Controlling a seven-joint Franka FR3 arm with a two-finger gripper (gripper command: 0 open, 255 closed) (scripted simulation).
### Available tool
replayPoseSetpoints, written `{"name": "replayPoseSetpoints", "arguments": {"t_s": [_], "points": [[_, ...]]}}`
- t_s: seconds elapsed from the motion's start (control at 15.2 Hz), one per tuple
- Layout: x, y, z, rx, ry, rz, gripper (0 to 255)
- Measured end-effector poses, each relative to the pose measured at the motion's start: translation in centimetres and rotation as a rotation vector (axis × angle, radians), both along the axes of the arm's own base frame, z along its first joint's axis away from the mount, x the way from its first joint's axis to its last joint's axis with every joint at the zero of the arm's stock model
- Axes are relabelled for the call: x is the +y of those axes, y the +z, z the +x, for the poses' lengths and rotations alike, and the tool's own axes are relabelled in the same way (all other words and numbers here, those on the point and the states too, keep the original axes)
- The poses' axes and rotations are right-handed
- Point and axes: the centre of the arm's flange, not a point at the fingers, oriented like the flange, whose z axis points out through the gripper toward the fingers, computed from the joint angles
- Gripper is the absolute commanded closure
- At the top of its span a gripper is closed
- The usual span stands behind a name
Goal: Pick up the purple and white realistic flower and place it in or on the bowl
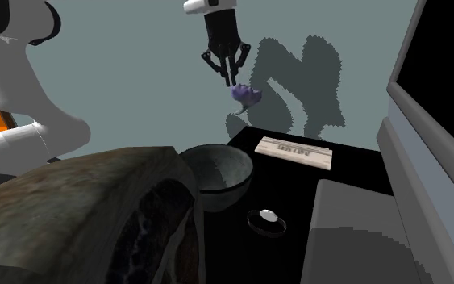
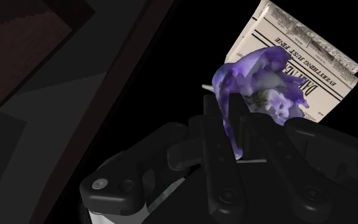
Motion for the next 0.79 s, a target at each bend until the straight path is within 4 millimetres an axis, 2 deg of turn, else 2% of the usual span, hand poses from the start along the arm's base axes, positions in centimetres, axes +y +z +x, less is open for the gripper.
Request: {"name": "replayPoseSetpoints", "arguments": {"t_s": [0.26,0.79], "points": [[-3.4,1.0,1.7,0.000,-0.002,-0.001,255],[-13.1,2.8,4.9,0.001,-0.001,0.000,255]]}}
